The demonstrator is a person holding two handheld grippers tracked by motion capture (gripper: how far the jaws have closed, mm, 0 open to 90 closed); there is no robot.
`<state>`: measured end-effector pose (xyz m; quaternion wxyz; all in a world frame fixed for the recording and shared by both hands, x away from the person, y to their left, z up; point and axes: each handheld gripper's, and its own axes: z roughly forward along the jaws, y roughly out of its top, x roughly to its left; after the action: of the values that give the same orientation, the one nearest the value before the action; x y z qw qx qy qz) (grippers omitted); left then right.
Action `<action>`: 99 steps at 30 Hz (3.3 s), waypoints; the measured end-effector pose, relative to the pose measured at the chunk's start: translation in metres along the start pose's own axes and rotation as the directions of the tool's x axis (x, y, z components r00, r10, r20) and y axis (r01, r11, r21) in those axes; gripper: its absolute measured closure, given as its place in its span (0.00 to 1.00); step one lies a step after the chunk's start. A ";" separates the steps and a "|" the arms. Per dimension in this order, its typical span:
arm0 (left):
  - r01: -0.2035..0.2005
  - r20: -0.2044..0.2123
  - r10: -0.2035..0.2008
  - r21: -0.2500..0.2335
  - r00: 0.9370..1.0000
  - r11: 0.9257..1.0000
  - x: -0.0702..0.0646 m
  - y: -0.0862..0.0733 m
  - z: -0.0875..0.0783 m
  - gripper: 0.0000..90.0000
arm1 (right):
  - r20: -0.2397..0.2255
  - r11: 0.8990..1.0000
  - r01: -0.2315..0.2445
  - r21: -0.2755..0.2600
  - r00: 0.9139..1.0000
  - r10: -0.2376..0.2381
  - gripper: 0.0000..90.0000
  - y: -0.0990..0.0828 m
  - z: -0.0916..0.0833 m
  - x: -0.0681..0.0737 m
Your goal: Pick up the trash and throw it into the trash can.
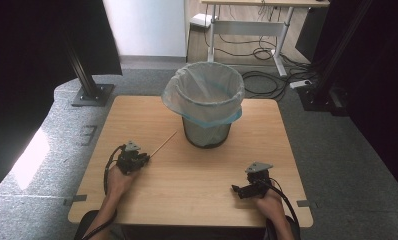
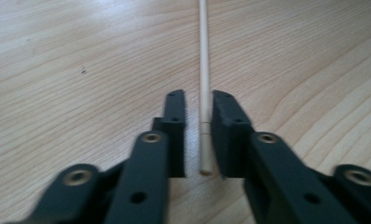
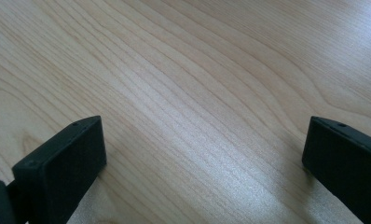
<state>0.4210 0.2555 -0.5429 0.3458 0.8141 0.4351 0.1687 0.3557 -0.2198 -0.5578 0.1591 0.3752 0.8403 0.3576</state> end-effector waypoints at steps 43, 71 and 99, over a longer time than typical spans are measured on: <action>0.120 0.141 -0.126 0.051 0.982 0.991 0.033 0.074 -0.056 0.96 | -0.001 1.000 0.001 0.004 1.000 -0.001 0.00 0.000 0.000 0.000; 0.092 0.075 -0.093 0.015 0.993 0.996 0.054 0.157 -0.131 0.96 | -0.001 1.000 0.002 0.004 1.000 -0.002 0.00 0.000 0.000 0.000; -0.049 0.144 0.052 -0.030 0.988 0.998 0.003 0.269 -0.165 0.96 | -0.001 1.000 0.001 0.004 1.000 -0.001 0.00 0.000 0.000 0.000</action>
<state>0.4868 0.2238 -0.2355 0.3829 0.8302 0.3858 0.1237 0.3557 -0.2199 -0.5575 0.1582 0.3748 0.8412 0.3562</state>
